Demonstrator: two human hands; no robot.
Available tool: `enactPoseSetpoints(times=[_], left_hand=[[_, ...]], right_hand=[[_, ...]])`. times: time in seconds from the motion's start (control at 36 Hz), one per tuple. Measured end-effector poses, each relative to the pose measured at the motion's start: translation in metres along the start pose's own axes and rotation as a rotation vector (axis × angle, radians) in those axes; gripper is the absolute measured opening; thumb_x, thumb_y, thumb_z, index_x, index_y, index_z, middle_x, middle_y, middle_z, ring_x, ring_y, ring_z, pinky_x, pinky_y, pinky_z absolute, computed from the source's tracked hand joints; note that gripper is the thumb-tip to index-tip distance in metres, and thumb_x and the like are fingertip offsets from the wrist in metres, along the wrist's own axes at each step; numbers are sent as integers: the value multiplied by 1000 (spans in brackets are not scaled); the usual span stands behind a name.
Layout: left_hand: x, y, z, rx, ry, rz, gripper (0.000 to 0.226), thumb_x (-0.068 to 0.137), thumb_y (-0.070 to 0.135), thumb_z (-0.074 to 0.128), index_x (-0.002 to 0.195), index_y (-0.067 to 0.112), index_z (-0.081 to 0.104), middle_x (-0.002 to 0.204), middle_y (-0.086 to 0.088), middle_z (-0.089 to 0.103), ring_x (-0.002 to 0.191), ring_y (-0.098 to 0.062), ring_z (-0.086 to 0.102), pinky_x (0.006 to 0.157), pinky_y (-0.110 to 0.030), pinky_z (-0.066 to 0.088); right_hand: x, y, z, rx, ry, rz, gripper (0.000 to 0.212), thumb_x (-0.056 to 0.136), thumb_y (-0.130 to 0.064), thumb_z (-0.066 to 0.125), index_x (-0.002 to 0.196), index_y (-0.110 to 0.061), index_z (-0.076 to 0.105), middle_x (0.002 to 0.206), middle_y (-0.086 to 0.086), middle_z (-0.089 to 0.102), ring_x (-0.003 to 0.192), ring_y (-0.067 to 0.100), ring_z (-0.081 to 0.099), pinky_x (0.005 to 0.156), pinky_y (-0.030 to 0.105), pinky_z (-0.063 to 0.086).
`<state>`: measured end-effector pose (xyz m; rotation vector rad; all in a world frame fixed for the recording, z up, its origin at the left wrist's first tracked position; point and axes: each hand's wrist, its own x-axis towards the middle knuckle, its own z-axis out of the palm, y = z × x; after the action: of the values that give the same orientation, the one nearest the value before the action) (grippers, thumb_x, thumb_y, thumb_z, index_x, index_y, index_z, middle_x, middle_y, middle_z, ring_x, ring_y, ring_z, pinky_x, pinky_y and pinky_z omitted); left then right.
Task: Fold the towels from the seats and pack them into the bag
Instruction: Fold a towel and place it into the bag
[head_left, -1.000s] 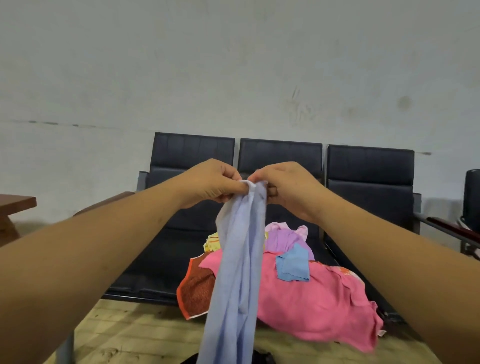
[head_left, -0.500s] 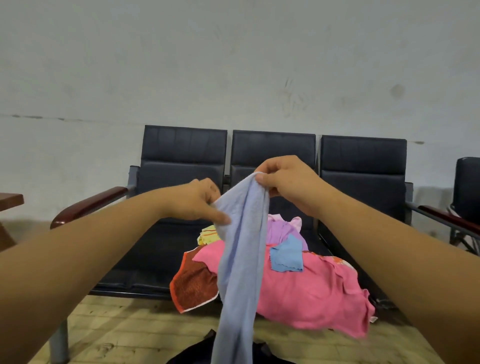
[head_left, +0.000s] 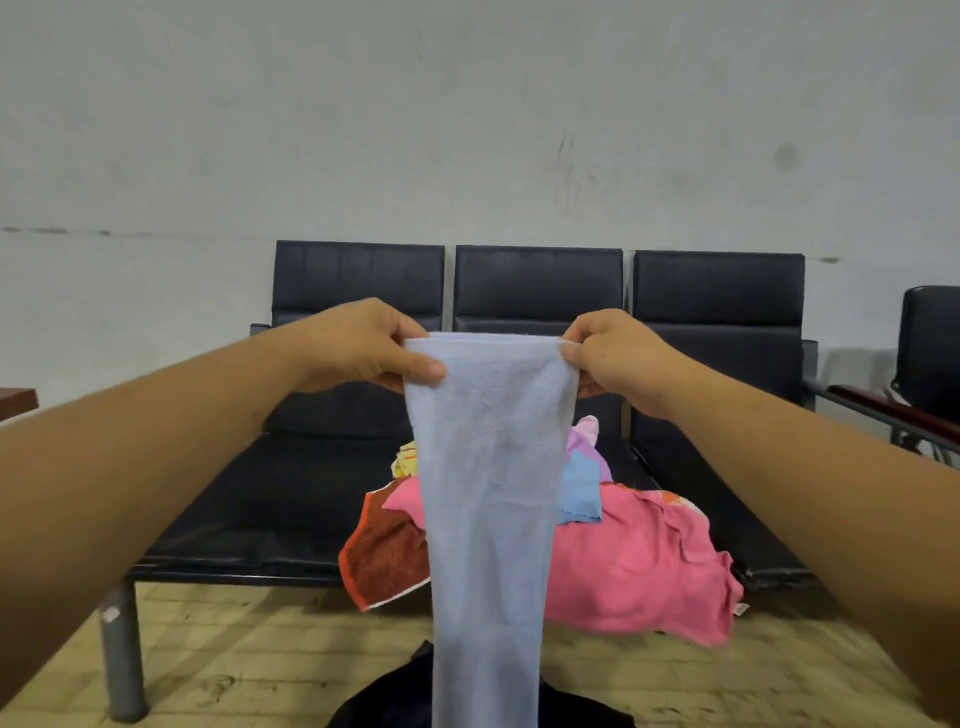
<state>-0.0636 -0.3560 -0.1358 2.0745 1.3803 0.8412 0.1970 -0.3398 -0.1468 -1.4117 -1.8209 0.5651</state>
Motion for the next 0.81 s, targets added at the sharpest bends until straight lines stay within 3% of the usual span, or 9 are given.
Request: enactPoseSetpoints(times=[0.08,0.19,0.28,0.33,0.44,0.53,0.58,0.69,0.81], left_hand=[[2,-6,3,-70,51,0,23,78,24,77,97,12,77,95,-2,77,91,-16,73,76,-23,60],[2,-8,12,-166,203,26,12,87,18,73,98,12,75,85,1,77,89,-17,73,66,-16,56],[0,-4,17,-123,328,87,24,88,20,73,110,25,65,77,9,73,78,-5,70,64,-15,50],[-1,-2,20,-67,410,102,35,88,25,73,118,33,55,87,12,71,81,1,65,67,-15,44],[2,-6,30,-198,560,95,21,94,29,65,112,18,68,101,6,72,95,-9,66,77,-20,49],[1,-11,39,-475,474,81,13,100,26,57,106,16,64,105,3,70,100,-16,67,87,-32,56],[-3,-11,47,-671,382,112,12,100,24,55,108,15,58,107,2,68,100,-14,66,86,-31,57],[-12,-21,72,-793,92,72,35,81,19,66,116,19,62,108,1,75,102,-16,70,81,-27,58],[-22,-38,102,-774,-220,-119,31,84,10,67,115,4,65,109,-10,73,101,-22,69,88,-32,58]], right_hand=[[-1,3,-1,27,18,6,18,102,-10,51,87,-11,62,106,16,67,101,31,66,91,45,59],[-3,3,0,195,72,-4,18,102,-9,50,89,-12,62,110,16,66,103,32,65,89,42,59],[0,1,2,359,156,-16,18,100,-4,49,94,-12,64,111,13,67,108,32,64,93,48,57],[2,-1,3,475,186,-7,20,98,-2,48,100,-13,64,113,12,66,111,32,63,94,50,56],[7,-4,5,688,177,-1,26,100,-5,51,123,-15,59,125,9,60,113,28,62,95,47,56],[9,-4,8,693,162,7,21,102,-8,52,120,-11,62,118,9,68,109,24,67,96,41,56],[10,-4,11,741,146,37,17,102,-7,53,113,-7,66,114,12,71,109,27,68,98,42,56],[9,-9,19,891,74,65,18,100,-2,50,103,3,68,114,22,71,114,34,66,104,48,50],[11,-14,22,819,62,-5,16,98,0,50,89,-10,59,85,8,62,76,21,62,72,33,56]])
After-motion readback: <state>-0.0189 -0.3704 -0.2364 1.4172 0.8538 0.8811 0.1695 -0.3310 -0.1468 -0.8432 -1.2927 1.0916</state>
